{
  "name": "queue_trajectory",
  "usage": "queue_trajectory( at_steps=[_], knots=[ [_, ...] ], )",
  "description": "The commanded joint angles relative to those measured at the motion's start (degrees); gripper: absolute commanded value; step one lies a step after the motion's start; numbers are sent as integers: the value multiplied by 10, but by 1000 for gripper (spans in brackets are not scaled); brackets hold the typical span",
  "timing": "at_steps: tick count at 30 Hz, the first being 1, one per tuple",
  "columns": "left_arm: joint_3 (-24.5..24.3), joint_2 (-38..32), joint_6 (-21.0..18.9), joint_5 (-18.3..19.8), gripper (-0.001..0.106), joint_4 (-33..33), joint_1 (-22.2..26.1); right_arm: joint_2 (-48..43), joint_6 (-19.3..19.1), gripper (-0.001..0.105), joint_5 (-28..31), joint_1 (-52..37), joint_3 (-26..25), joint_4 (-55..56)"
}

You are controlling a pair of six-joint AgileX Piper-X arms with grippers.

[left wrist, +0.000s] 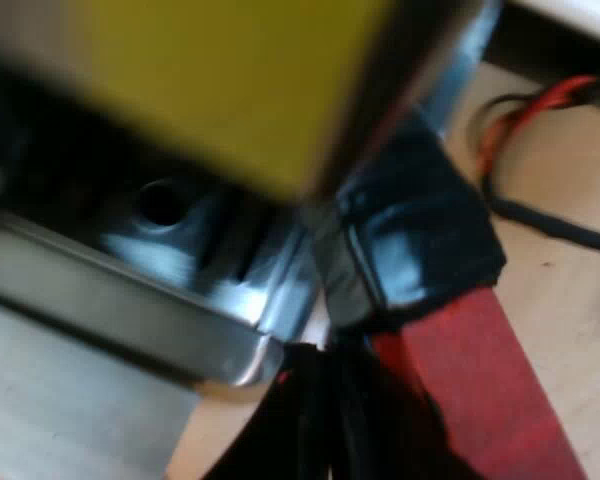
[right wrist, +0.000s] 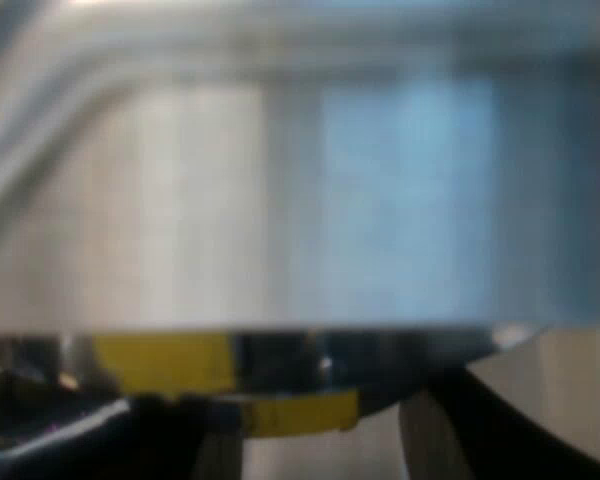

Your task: Put the handle in the coffee machine

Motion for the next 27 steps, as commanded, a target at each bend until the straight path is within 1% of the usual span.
queue_trajectory(
  at_steps=[1,4,6,15,18,21,25,27],
  knots=[
    [-3,-5,-15,13,0,14,-17,-14,-15,40,-10,1,-15,-42],
    [-3,-5,-36,13,0,13,-23,-14,-18,40,-9,0,-15,-42],
    [-3,-5,-41,13,0,13,-23,-14,-18,40,-9,0,-15,-42],
    [1,-11,-45,15,0,31,-23,-19,-17,40,-9,6,-10,-42],
    [19,-25,-47,18,0,19,-23,-19,-17,40,-9,7,-10,-42],
    [33,-37,-64,18,0,3,-23,-19,-17,40,-9,9,-10,-42],
    [39,-46,-70,18,0,-7,-23,-19,-15,40,-9,16,-10,-42],
    [39,-46,-70,18,0,-6,-23,-19,-14,40,3,19,-10,-42]
  ],
)
